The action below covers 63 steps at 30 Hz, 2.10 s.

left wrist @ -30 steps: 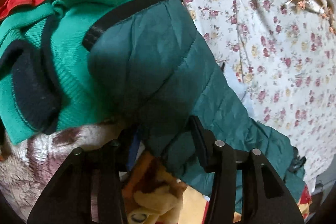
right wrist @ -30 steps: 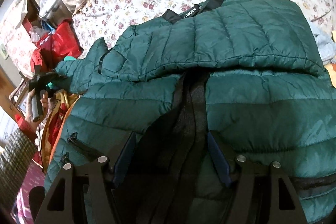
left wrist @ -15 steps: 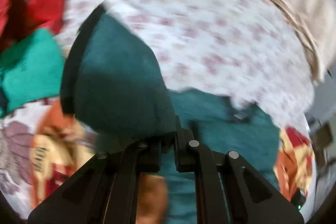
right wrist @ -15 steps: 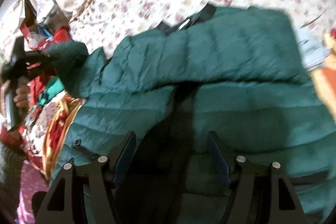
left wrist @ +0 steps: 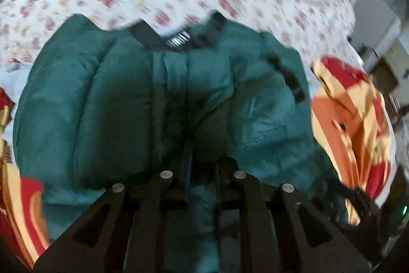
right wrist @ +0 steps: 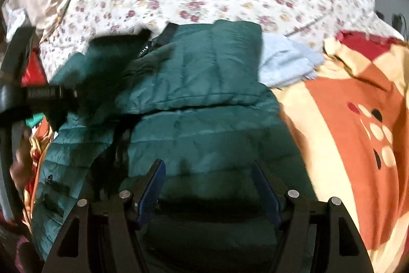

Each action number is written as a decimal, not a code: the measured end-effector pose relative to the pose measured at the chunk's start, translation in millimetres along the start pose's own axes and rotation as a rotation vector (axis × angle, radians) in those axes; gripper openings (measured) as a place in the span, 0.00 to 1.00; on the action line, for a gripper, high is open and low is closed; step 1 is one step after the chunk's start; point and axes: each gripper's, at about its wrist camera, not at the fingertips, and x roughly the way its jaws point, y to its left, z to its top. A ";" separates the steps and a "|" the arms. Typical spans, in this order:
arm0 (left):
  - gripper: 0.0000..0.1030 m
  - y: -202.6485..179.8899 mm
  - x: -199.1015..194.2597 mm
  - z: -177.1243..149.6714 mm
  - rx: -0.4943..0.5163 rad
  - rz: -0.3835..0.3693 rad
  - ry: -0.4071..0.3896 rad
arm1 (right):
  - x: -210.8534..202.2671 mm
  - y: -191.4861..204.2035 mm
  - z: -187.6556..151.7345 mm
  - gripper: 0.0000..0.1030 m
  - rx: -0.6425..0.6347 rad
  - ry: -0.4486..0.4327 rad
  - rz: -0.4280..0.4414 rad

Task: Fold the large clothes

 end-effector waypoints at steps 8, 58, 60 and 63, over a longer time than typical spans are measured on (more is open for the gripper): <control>0.53 -10.0 -55.0 -38.8 0.057 0.015 -0.109 | -24.5 -5.4 16.8 0.65 0.072 -0.057 0.119; 0.59 168.4 -76.9 -118.1 -0.262 0.384 -0.204 | 61.6 -1.9 139.0 0.65 0.215 0.018 0.191; 0.59 173.8 -74.5 -118.6 -0.285 0.368 -0.190 | 67.5 12.2 140.2 0.65 0.172 0.053 0.180; 0.59 179.1 -73.4 -120.1 -0.311 0.355 -0.180 | 73.6 20.7 137.2 0.65 0.171 0.048 0.163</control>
